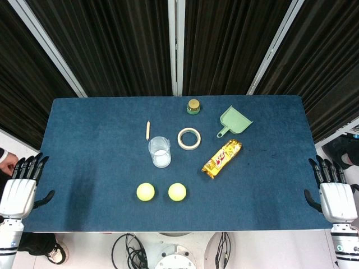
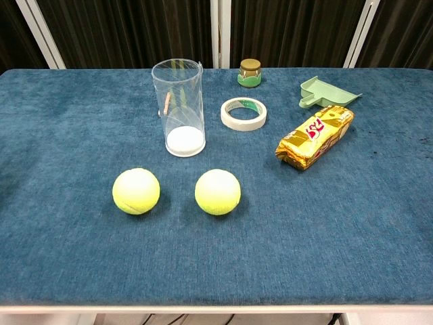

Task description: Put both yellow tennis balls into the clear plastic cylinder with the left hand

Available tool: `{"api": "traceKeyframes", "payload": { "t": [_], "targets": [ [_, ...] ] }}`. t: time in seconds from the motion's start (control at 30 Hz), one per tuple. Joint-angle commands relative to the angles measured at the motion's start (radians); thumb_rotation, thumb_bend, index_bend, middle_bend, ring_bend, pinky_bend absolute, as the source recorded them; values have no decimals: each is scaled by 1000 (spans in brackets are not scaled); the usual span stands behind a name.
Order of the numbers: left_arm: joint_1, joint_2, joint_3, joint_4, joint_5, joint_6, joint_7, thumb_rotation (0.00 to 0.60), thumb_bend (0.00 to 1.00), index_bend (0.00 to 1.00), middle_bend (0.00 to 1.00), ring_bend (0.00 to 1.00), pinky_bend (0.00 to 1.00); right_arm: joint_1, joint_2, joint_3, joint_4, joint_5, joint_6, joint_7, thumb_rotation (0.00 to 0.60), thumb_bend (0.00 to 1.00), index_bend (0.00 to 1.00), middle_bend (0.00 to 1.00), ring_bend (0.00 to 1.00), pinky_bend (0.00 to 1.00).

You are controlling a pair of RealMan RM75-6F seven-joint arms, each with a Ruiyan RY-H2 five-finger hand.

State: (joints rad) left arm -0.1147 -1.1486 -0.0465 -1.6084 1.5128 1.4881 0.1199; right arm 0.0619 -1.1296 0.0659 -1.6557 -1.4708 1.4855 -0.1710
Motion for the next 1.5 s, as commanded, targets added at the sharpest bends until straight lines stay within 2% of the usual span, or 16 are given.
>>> {"api": "traceKeyframes", "payload": {
  "t": [0.03, 0.43, 0.73, 0.97, 1.17, 1.3, 1.5],
  "targets": [
    [4, -3, 4, 3, 3, 3, -4, 600, 212, 55, 0, 0, 0, -1, 2, -1, 2, 3, -2, 3, 600, 298, 0, 0, 0, 0],
    [-21, -5, 9, -29, 46, -10, 25, 600, 211, 55, 0, 0, 0, 0, 8, 14, 12, 15, 2, 33, 600, 298, 0, 0, 0, 0],
    [-74, -33, 58, -99, 137, -96, 68, 600, 172, 54, 0, 0, 0, -5, 17, 9, 23, 15, 1, 50, 600, 298, 0, 0, 0, 0],
    [-169, -115, 46, -128, 161, -221, 120, 600, 147, 53, 0, 0, 0, 6, 27, 12, 33, 14, -17, 84, 600, 297, 0, 0, 0, 0],
    [-239, -214, 30, -92, 186, -289, 154, 600, 130, 53, 16, 0, 5, 9, 33, 17, 35, 34, -34, 101, 600, 298, 0, 0, 0, 0],
    [-275, -279, 25, -59, 157, -343, 148, 600, 125, 53, 46, 0, 44, 8, 38, 14, 42, 35, -39, 115, 600, 298, 0, 0, 0, 0],
    [-313, -333, 17, -32, 101, -404, 137, 600, 125, 53, 46, 0, 46, 15, 47, 7, 55, 42, -69, 136, 600, 298, 0, 0, 0, 0]
  ]
}}
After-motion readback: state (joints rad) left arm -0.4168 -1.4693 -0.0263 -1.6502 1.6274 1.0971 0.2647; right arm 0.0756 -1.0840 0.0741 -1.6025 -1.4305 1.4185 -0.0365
